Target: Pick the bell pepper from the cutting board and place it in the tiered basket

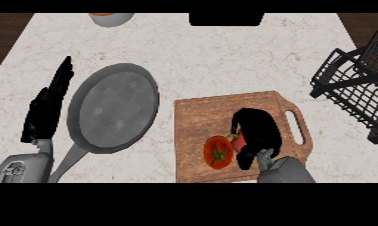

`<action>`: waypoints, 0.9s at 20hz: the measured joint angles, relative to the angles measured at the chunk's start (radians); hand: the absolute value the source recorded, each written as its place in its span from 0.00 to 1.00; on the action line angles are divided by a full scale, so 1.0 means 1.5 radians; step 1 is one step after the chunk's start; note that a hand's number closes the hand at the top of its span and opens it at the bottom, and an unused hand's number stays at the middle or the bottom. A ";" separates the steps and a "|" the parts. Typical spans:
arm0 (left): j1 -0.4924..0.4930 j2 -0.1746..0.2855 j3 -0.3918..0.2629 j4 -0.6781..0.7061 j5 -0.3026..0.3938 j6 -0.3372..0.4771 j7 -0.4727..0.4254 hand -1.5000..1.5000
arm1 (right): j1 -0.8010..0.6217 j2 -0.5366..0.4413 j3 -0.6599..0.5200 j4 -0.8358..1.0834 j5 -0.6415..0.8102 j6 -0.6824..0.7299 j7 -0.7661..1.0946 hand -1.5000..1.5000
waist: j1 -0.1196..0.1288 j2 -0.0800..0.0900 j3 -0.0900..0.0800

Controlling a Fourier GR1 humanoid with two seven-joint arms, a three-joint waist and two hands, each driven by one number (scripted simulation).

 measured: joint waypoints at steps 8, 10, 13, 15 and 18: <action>-0.008 -0.011 0.001 0.013 -0.008 -0.001 -0.008 0.50 | -0.022 0.045 -0.056 -0.006 -0.039 -0.060 0.062 1.00 | 0.006 0.004 0.003; -0.011 -0.010 -0.002 0.013 -0.009 -0.005 -0.009 0.50 | -0.067 0.054 -0.096 0.026 -0.043 -0.106 0.129 1.00 | 0.015 0.008 0.003; -0.021 -0.015 -0.010 0.008 -0.010 -0.008 -0.007 0.50 | -0.144 0.061 -0.161 0.079 -0.036 -0.173 0.214 1.00 | 0.029 0.012 0.003; -0.027 -0.016 -0.012 0.013 -0.011 -0.008 -0.010 0.50 | -0.201 0.063 -0.192 0.111 -0.015 -0.224 0.247 1.00 | 0.033 0.014 0.003; -0.033 -0.018 -0.015 0.014 -0.015 -0.006 -0.005 0.50 | -0.274 0.064 -0.231 0.137 0.036 -0.297 0.268 1.00 | 0.034 0.013 0.003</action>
